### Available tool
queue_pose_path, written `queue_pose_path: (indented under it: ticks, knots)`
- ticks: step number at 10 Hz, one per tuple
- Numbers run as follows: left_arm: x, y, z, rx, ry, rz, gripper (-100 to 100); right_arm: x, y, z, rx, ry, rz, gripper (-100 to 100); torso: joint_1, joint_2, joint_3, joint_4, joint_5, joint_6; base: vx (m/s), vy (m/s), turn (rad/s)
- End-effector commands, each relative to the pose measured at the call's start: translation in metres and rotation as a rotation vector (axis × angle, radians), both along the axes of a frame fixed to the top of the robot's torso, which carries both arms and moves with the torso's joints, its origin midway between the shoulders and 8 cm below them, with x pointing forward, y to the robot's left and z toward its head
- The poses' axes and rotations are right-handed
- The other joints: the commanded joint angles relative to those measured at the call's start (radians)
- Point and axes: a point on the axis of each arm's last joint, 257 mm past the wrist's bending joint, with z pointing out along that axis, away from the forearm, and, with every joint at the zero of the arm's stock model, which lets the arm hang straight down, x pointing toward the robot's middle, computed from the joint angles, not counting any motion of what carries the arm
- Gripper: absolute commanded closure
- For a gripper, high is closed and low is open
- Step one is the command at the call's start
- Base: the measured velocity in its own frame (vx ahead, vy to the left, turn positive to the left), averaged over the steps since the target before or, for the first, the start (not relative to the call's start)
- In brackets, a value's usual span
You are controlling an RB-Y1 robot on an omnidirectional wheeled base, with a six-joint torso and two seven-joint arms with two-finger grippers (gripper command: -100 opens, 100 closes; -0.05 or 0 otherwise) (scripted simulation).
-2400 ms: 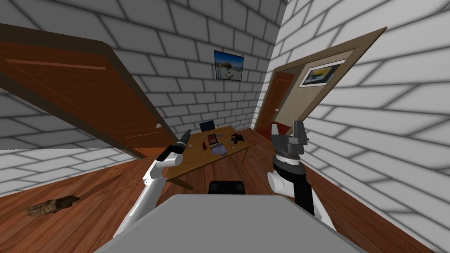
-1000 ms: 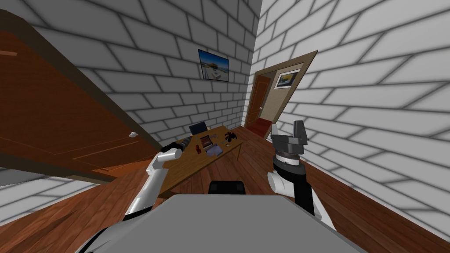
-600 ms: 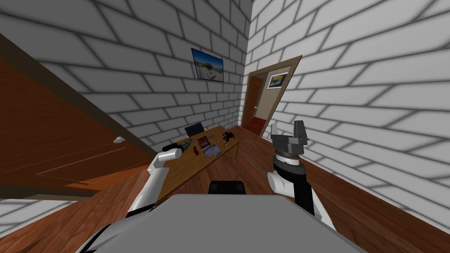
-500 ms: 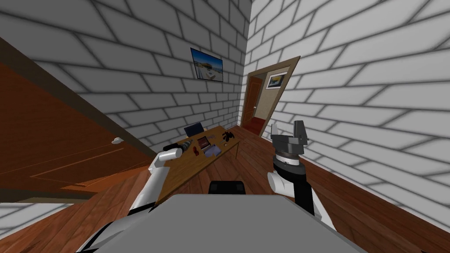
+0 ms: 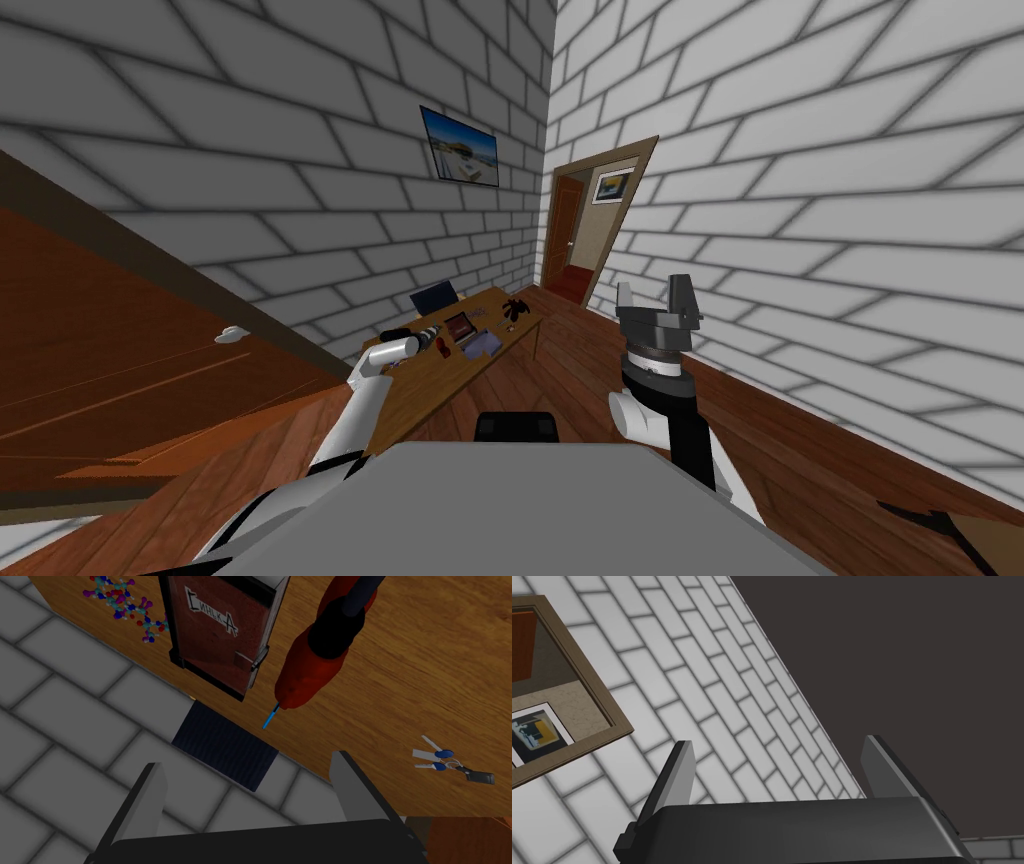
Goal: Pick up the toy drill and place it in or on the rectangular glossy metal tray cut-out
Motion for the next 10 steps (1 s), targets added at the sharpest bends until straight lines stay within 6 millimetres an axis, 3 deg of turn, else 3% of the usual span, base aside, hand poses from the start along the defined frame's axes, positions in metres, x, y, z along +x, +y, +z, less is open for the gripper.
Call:
queue_pose_path:
  ticks: [1,6,9,10]
  knots:
    - [-0.008,-0.003,-0.017,-0.015,0.060,-0.005,-100,0.000,0.000,0.000,0.000,0.000,0.000,0,0.000,0.000,0.000,0.000,0.000,0.000,-0.026,0.053,-0.133]
    - [-0.038,-0.018,-0.064,-0.060,0.245,-0.029,-100,0.000,0.000,0.000,0.000,0.000,0.000,0,0.001,0.001,0.001,0.000,0.000,0.000,-0.040,0.078,-0.190]
    - [-0.051,-0.019,-0.077,-0.069,0.317,-0.039,-100,0.000,0.000,0.000,0.000,0.000,0.000,0,-0.001,0.000,0.000,0.000,0.000,0.000,-0.024,0.051,-0.116]
    - [-0.048,-0.020,-0.072,-0.066,0.298,-0.035,-100,0.000,0.000,0.000,0.000,0.000,0.000,0,0.000,0.000,0.000,0.000,0.000,0.000,-0.013,0.029,-0.029]
